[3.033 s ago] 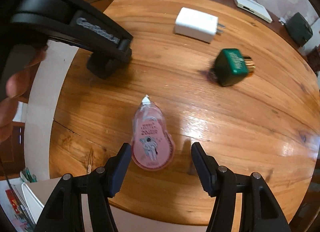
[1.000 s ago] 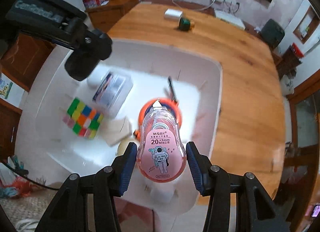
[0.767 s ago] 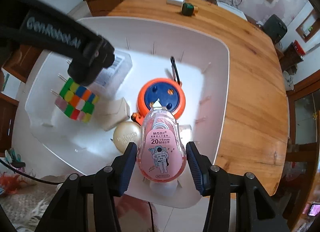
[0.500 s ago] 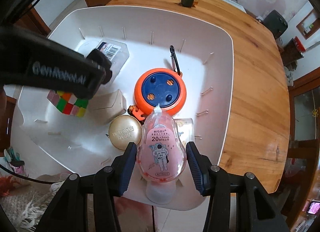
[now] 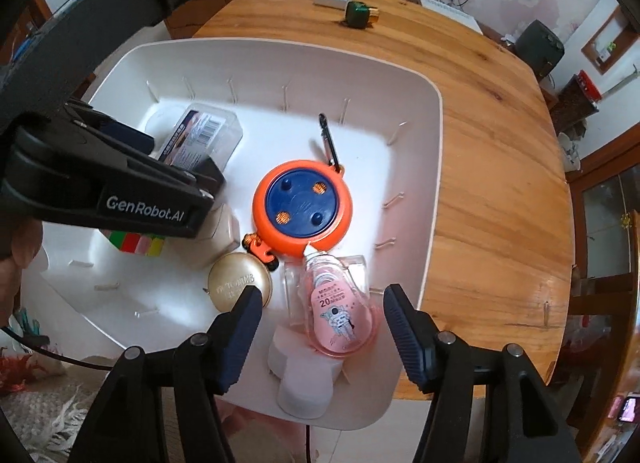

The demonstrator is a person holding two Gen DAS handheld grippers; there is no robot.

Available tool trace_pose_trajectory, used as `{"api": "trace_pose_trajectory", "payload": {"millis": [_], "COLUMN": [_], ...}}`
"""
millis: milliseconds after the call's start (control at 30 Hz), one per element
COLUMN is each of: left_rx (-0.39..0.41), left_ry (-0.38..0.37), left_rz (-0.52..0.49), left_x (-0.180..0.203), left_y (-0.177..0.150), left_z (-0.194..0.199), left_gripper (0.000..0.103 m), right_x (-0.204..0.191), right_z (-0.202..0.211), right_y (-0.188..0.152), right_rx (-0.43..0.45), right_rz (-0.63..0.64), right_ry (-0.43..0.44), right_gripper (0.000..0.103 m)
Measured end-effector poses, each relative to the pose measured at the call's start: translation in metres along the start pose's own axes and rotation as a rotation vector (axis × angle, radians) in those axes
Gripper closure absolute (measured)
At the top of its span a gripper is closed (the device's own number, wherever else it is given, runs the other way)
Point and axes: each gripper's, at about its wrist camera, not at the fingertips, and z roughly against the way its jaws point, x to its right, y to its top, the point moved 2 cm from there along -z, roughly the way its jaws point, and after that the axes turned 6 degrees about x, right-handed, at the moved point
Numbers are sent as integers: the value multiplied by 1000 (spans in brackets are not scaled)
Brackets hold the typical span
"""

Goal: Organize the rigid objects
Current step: 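Lower the black charger beside the reel while the right tool releases the tape near the cup, then move both tools back toward the white charger and green bottle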

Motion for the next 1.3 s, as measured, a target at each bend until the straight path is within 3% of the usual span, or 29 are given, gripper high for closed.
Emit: {"api": "trace_pose_trajectory", "payload": {"millis": [300, 567, 1300], "left_rx": [10, 70, 335], "left_ry": [1, 15, 30], "left_rz": [5, -16, 42], "left_x": [-3, 5, -22], "left_y": [-1, 0, 33], "left_z": [11, 36, 142], "left_gripper": [19, 19, 19], "right_x": [9, 11, 47], "right_z": [1, 3, 54], "right_y": [7, 12, 52], "right_rx": [15, 26, 167], "right_rz": [-15, -4, -55], "right_ry": [-11, -14, -6], "right_gripper": [39, 39, 39]}}
